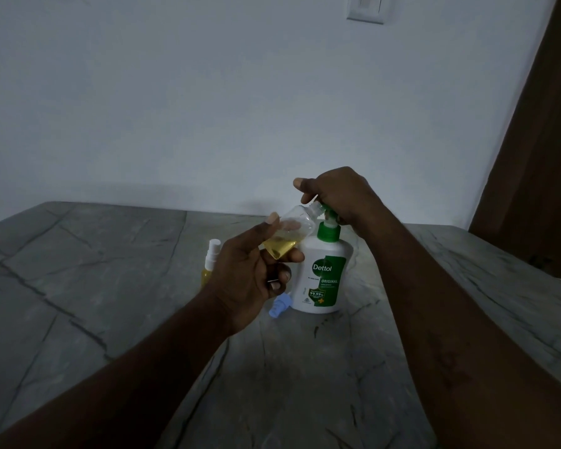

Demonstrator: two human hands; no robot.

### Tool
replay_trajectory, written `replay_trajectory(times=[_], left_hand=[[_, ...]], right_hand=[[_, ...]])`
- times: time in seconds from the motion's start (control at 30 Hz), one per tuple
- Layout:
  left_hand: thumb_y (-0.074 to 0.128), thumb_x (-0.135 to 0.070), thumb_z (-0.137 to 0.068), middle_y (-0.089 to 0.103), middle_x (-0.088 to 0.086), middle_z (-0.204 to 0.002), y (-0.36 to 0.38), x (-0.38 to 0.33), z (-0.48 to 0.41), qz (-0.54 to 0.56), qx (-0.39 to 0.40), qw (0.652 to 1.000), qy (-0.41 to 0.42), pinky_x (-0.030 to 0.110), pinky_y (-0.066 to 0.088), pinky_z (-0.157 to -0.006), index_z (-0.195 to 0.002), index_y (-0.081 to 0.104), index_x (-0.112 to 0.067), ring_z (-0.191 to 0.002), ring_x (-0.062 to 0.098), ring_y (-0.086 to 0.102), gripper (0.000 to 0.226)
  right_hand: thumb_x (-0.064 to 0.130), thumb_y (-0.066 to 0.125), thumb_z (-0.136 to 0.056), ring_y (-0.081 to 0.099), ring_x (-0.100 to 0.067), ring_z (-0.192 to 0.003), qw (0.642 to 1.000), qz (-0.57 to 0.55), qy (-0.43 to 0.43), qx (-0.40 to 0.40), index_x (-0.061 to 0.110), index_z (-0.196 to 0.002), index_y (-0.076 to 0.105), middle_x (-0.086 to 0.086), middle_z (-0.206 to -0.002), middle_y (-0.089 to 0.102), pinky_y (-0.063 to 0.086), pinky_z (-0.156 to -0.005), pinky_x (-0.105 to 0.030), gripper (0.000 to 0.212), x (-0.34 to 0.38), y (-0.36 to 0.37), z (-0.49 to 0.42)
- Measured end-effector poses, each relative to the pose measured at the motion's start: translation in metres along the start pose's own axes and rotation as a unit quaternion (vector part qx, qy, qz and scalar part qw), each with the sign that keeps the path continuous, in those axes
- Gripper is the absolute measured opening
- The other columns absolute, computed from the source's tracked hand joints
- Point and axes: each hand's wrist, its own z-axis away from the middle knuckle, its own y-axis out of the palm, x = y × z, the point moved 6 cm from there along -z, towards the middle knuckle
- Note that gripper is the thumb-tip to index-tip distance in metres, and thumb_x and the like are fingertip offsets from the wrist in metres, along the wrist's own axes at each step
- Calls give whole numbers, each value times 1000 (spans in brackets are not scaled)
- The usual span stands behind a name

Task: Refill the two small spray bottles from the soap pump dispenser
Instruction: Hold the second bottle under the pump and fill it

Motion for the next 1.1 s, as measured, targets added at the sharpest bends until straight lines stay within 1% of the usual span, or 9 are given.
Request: replay_trajectory(times=[0.1, 0.2, 0.37, 0.53, 0.7, 0.8, 0.93, 1.03, 1.1], left_hand=[[50, -49, -97, 67, 9, -81, 0, 0, 1, 3, -2, 1000, 2, 23, 36, -47, -124, 68, -14, -57, 15, 48, 48], [52, -50, -95, 66, 9, -81, -1, 1, 0, 1, -8, 1000, 0, 24, 34, -48, -123, 68, -13, -57, 15, 48, 49], [53, -51, -92, 65, 9, -81, -4, 1, 0, -13, -14, 1000, 2, 25, 34, -48, -127, 66, -13, -57, 15, 48, 54], [51, -50, -95, 65, 9, -81, -3, 1, 0, -13, -19, 1000, 4, 24, 33, -49, -125, 68, -13, -57, 14, 48, 50], [52, -50, -96, 66, 9, -81, -1, -2, -1, -9, -12, 1000, 6, 24, 35, -49, -123, 70, -14, -58, 15, 48, 49], [52, -50, -96, 66, 10, -82, 0, -1, -1, -10, -12, 1000, 5, 25, 33, -49, -123, 70, -14, -58, 15, 48, 48], [52, -50, -95, 66, 10, -80, -2, -1, -1, -6, -18, 1000, 3, 25, 33, -49, -125, 68, -13, -57, 15, 48, 50], [53, -49, -94, 66, 10, -81, -3, 1, -1, -11, -23, 1000, 2, 25, 33, -50, -126, 67, -14, -57, 15, 49, 50], [53, -50, -94, 65, 10, -81, -4, 1, -1, -14, -22, 1000, 3, 25, 33, -50, -126, 67, -13, -57, 15, 49, 51]], right_hand=[[51, 68, -91, 60, -12, -64, 1000, 3, 15, 15, 17, -82, 79, 4, -77, 70, 49, -62, -28, 36, -3, 3, -1], [52, 71, -88, 60, -14, -65, 999, -15, 44, 22, 15, -86, 79, 3, -75, 69, 47, -61, -27, 38, -10, 7, -2], [54, 74, -84, 64, -17, -69, 995, -42, 79, 41, 12, -92, 79, -5, -85, 76, 50, -66, -30, 43, -20, 14, -3], [50, 70, -90, 61, -12, -64, 999, -16, 38, 19, 12, -85, 79, 4, -72, 69, 49, -68, -30, 39, -12, 9, -2], [48, 71, -89, 59, -8, -54, 999, -12, -21, -40, 14, -79, 79, 4, -67, 70, 43, -60, -24, 37, -1, -4, -3], [45, 71, -90, 56, -9, -53, 1000, -9, -16, -21, 13, -81, 80, 5, -67, 68, 44, -61, -25, 35, -1, -2, -3], [47, 73, -88, 60, -11, -63, 1000, -5, 17, 14, 15, -85, 80, 4, -74, 68, 47, -62, -28, 33, -7, 5, -5], [51, 78, -82, 69, -19, -75, 996, -38, 69, 35, 13, -91, 79, -1, -87, 77, 53, -68, -32, 39, -19, 13, -6], [54, 78, -80, 73, -22, -80, 995, -48, 80, 37, 13, -91, 79, -3, -90, 79, 56, -72, -34, 43, -23, 15, -7]])
